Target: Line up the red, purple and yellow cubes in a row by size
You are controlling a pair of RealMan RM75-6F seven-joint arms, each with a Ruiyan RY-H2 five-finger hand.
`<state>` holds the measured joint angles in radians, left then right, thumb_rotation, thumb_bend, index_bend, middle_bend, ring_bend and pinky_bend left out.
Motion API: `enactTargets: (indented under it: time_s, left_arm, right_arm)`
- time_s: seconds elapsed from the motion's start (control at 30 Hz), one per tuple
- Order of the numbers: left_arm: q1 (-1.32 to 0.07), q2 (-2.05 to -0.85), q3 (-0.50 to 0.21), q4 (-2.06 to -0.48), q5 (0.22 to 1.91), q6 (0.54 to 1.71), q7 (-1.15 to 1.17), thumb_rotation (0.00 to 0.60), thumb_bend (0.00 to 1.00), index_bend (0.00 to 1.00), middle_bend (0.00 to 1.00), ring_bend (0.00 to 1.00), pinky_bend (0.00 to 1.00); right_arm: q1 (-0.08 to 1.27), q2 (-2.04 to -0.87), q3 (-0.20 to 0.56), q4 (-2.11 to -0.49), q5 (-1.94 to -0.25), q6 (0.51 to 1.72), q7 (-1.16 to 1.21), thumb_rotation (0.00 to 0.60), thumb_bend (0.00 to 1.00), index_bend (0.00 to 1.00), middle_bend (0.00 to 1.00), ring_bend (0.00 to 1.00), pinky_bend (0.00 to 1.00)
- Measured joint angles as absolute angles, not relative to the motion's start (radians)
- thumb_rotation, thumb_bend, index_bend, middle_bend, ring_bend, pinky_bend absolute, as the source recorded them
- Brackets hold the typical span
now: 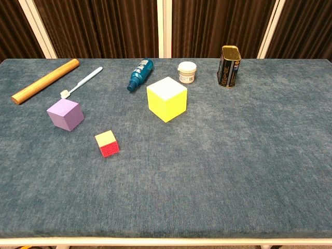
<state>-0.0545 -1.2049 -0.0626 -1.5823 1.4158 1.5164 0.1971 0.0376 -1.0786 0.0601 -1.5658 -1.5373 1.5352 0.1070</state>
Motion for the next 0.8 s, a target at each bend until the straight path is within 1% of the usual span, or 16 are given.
enactTargets:
  time_s: [0.33, 0.6, 0.8]
  left_arm:
    - [-0.059, -1.203, -0.067, -1.574, 1.42, 1.509, 0.151, 0.6, 0.12, 0.24, 0.22, 0.19, 0.19]
    - [-0.085, -1.19, -0.085, -1.591, 1.446, 1.508, 0.146, 0.6, 0.12, 0.24, 0.22, 0.19, 0.19]
    - [-0.13, -1.172, -0.108, -1.611, 1.462, 1.468, 0.081, 0.6, 0.11, 0.24, 0.22, 0.19, 0.19]
  right_arm:
    - [0.031, -1.075, 0.061, -1.566, -1.531, 1.543, 0.104, 0.6, 0.13, 0.05, 0.1, 0.01, 0.13]
    - [0.032, -1.075, 0.063, -1.56, -1.538, 1.547, 0.114, 0.6, 0.13, 0.05, 0.1, 0.01, 0.13]
    - [0.038, -1.061, 0.073, -1.563, -1.525, 1.539, 0.102, 0.6, 0.13, 0.05, 0.1, 0.01, 0.13]
